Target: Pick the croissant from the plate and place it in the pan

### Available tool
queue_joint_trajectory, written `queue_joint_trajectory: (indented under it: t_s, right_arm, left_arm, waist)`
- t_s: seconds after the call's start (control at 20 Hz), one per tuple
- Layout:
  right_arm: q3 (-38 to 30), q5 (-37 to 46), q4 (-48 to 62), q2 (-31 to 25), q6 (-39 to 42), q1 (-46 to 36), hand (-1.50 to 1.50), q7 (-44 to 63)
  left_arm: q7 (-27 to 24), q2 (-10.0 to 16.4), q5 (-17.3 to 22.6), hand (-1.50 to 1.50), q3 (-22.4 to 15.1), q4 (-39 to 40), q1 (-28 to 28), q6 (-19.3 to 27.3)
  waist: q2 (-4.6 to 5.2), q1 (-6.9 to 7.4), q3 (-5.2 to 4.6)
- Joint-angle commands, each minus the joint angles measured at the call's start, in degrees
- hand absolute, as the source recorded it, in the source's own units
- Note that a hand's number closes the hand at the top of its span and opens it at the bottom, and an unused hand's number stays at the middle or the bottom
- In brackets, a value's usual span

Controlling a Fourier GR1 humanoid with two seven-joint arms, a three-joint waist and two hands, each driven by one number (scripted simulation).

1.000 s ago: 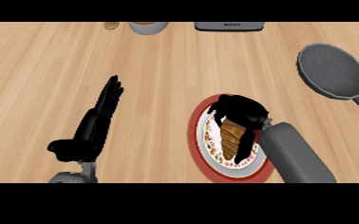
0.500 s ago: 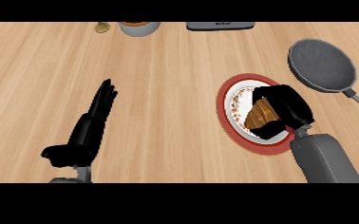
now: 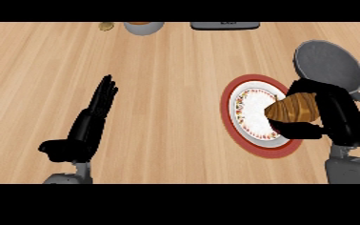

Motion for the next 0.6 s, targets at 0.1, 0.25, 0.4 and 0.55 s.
queue_joint_trajectory:
  t_s: [0.1, 0.25, 0.4, 0.55]
  right_arm:
    - [-9.15, -7.62, 2.32, 0.11, 1.16, -3.24, 1.5, 4.32]
    - [-13.98, -10.75, 11.4, -1.94, -1.74, -8.32, 1.5, 0.25]
    - [-15.91, -8.56, 19.32, -3.68, -6.4, -11.9, 1.5, -1.28]
    - [-17.94, -8.68, 28.94, -5.74, -12.06, -13.48, 1.5, -9.92]
  left_arm:
    - [2.11, -0.5, -0.69, 0.0, -0.98, -0.98, -1.47, -0.51]
    - [0.3, -0.93, -0.28, 0.0, -0.05, 1.97, -2.49, -1.13]
    - [-0.89, -1.11, -1.38, 0.0, -0.79, -0.51, -0.34, -0.69]
    - [-0.38, -1.54, -0.25, 0.0, -0.08, 1.3, -1.21, -1.58]
  waist:
    - [0.4, 1.42, 0.07]
    - [0.52, 1.66, 0.08]
    - [0.56, 1.98, 0.08]
    - [0.59, 1.93, 0.09]
